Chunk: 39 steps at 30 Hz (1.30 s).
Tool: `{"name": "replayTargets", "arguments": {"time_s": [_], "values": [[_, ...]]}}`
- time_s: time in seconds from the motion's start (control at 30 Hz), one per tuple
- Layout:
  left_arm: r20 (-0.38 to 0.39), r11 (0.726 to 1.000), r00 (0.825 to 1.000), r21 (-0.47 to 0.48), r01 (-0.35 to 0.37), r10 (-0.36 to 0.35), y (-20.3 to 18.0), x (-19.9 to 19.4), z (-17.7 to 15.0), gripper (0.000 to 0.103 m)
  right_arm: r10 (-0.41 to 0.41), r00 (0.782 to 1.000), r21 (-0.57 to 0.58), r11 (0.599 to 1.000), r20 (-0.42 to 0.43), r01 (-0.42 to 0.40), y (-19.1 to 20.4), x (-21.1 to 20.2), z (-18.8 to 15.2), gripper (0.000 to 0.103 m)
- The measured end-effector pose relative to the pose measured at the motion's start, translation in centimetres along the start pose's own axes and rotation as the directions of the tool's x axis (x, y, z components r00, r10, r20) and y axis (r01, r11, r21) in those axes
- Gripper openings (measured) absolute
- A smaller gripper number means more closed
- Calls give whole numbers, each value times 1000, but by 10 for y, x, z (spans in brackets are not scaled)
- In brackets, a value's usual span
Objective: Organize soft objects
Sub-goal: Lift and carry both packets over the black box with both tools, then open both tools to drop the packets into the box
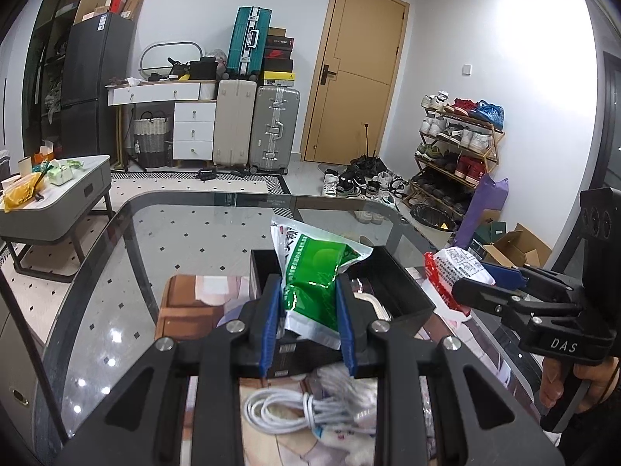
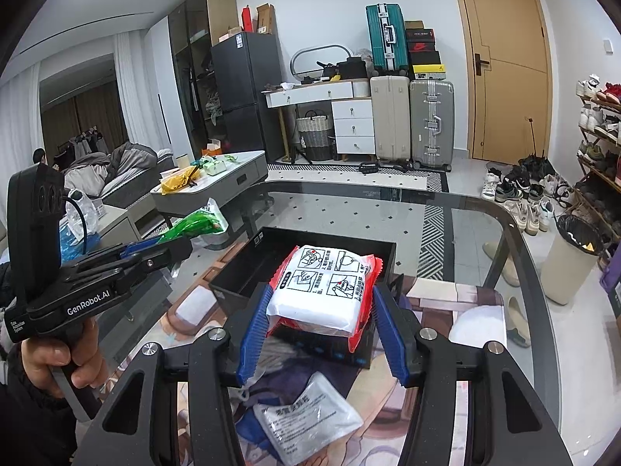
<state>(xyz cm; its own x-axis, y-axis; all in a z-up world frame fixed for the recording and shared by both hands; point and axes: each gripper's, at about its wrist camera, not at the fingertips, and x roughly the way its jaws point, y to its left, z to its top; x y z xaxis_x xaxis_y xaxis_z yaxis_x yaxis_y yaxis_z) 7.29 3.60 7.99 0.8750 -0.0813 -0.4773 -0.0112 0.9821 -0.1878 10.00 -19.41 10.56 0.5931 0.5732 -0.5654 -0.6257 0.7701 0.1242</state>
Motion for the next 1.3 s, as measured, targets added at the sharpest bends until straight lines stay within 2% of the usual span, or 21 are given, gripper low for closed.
{"name": "replayTargets", "arguments": {"time_s": [0.4, 0.7, 1.3], "values": [[9, 1000, 1000, 25, -16, 15, -6, 40, 11, 25, 8, 1000, -4, 1000, -27, -8, -11, 41, 14, 53], [-52, 999, 998, 30, -18, 20, -5, 65, 9, 25, 13, 998, -36, 999, -60, -15, -11, 73, 18, 53], [-125, 998, 992, 61, -23, 30, -7, 96, 2, 25, -5, 995, -96, 995, -103, -5, -21, 117, 18, 53]]}}
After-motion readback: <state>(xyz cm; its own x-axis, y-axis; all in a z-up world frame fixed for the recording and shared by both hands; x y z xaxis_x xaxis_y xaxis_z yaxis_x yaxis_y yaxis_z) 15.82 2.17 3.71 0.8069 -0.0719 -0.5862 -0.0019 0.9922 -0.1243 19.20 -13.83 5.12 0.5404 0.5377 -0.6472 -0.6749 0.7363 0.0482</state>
